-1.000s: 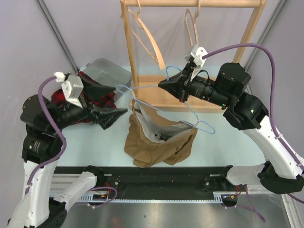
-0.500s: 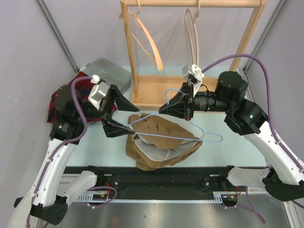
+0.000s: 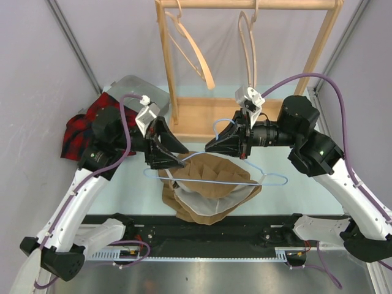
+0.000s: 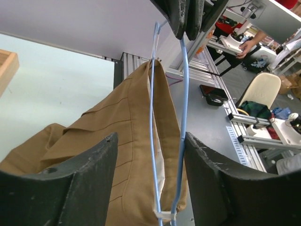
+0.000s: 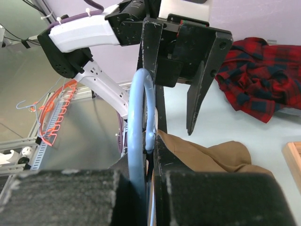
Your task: Place the skirt on the hanger
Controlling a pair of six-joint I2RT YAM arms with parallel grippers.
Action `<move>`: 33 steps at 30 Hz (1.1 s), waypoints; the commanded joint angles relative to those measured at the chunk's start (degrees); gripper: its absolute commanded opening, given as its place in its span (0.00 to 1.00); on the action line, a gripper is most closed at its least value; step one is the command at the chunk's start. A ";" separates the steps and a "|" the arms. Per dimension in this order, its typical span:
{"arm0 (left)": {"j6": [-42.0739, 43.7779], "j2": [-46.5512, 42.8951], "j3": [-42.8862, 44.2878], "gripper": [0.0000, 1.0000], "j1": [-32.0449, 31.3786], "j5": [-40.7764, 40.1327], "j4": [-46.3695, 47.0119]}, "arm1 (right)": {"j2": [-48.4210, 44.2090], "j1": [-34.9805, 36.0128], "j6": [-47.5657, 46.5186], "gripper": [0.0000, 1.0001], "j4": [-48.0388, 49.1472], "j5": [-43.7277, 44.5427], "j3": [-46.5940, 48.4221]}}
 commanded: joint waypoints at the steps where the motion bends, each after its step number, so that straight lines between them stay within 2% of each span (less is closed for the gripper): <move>1: 5.83 -1.51 2.01 0.57 -1.30 -4.33 -7.70 | -1.93 -0.19 2.84 0.00 7.32 -0.51 -1.01; 3: 7.68 -1.95 1.74 0.51 -1.73 -6.18 -10.61 | -1.93 -0.19 3.28 0.00 8.21 -0.07 -1.54; 4: 8.21 -2.04 1.66 0.39 -1.82 -8.19 -11.49 | -1.85 -0.19 3.45 0.00 8.99 -0.16 -1.89; 7: 9.09 -2.83 1.13 0.11 -2.18 -11.45 -13.16 | -1.76 -0.19 3.81 0.00 9.53 -0.07 -2.24; 9: 9.97 -3.27 0.78 0.09 -2.61 -11.90 -14.31 | -1.93 -0.19 4.07 0.00 10.14 0.19 -2.68; 10: 11.02 -3.45 0.69 0.12 -2.88 -11.64 -14.74 | -2.02 -0.19 4.25 0.00 10.75 0.20 -3.12; 12: 12.34 -3.71 0.25 0.22 -3.93 -10.59 -16.24 | -2.02 -0.27 4.42 0.00 11.46 0.37 -3.47; 13: 13.48 -3.63 0.25 0.33 -4.19 -10.06 -16.68 | -2.11 -0.28 4.77 0.00 12.33 0.28 -3.65; 14: 13.84 -3.54 0.16 0.35 -4.63 -10.06 -17.38 | -2.02 -0.28 4.95 0.00 12.60 0.63 -3.65; 18: 15.07 -2.57 0.34 0.36 -5.51 -12.07 -18.88 | -1.93 -0.36 5.83 0.00 14.01 0.72 -4.18; 21: 15.16 -2.39 0.86 0.00 -5.51 -18.20 -19.23 | -1.84 -0.36 5.92 0.00 14.36 0.98 -4.53; 24: 13.85 -3.97 0.78 0.00 -5.51 -23.74 -17.39 | -1.93 -0.28 5.65 0.00 13.49 3.00 -5.05; 27: 11.21 -5.64 2.09 0.00 -5.52 -34.55 -16.41 | -3.33 -0.36 4.60 0.28 12.08 8.27 -6.54; 28: 10.94 -5.91 2.88 0.00 -5.52 -37.71 -17.55 | -3.86 -0.36 4.34 0.54 11.90 11.76 -7.25; 30: 9.63 -6.87 4.38 0.00 -5.43 -38.96 -16.69 | -5.96 -0.45 2.94 0.72 11.90 15.21 -9.70; 33: 8.48 -9.07 4.90 0.00 -5.43 -39.32 -15.36 | -8.60 -0.63 1.09 0.82 10.59 22.06 -12.08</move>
